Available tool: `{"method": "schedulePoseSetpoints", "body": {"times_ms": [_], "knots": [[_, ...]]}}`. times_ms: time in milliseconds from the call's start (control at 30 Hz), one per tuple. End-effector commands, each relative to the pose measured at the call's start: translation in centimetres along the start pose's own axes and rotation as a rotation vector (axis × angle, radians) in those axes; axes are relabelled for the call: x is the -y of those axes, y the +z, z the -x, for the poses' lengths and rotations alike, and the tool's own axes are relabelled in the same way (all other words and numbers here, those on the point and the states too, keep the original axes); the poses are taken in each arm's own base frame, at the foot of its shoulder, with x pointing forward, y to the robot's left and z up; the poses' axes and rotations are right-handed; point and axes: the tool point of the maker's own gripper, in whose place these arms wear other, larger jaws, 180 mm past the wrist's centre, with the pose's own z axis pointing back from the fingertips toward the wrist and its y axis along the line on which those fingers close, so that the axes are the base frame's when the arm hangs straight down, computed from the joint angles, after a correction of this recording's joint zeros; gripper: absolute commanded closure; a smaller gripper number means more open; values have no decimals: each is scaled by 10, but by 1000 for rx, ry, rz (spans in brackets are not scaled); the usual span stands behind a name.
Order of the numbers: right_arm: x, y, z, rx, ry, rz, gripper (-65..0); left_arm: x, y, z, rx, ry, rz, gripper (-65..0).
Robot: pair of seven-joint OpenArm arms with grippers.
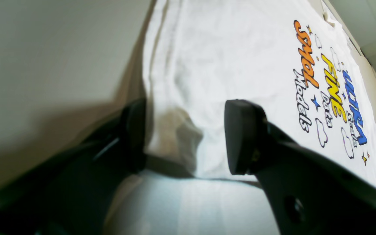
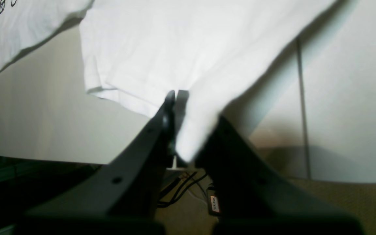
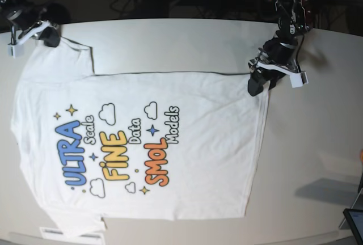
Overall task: Fold the T-shirt properly
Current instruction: 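Pull the grasped shoulder edges apart to straighten the shirt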
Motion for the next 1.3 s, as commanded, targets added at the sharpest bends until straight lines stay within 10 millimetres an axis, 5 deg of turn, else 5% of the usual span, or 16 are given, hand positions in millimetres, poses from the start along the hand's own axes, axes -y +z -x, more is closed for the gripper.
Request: {"method": "schedulePoseSetpoints", "body": {"times_ms": [0, 67, 233, 433, 500, 900, 1267], "knots": [[12, 3, 25, -123, 6, 58, 0, -8, 3, 18, -82, -12, -38, -346], [12, 3, 25, -123, 6, 58, 0, -9, 3, 18, -82, -11, -40, -304], [12, 3, 25, -123, 6, 58, 0, -21, 3, 29, -108, 10, -67, -59], [12, 3, 24, -122, 6, 59, 0, -34, -1, 36, -126, 38, -98, -49], [12, 3, 24, -123, 8, 59, 0, -33, -1, 33, -118, 34, -94, -3], [16, 14, 14, -111, 58, 88, 0, -14, 20, 41, -189, -14, -54, 0], [9, 45, 8, -100, 174, 156, 0, -23, 57, 10, -107, -62, -102, 0]]}}
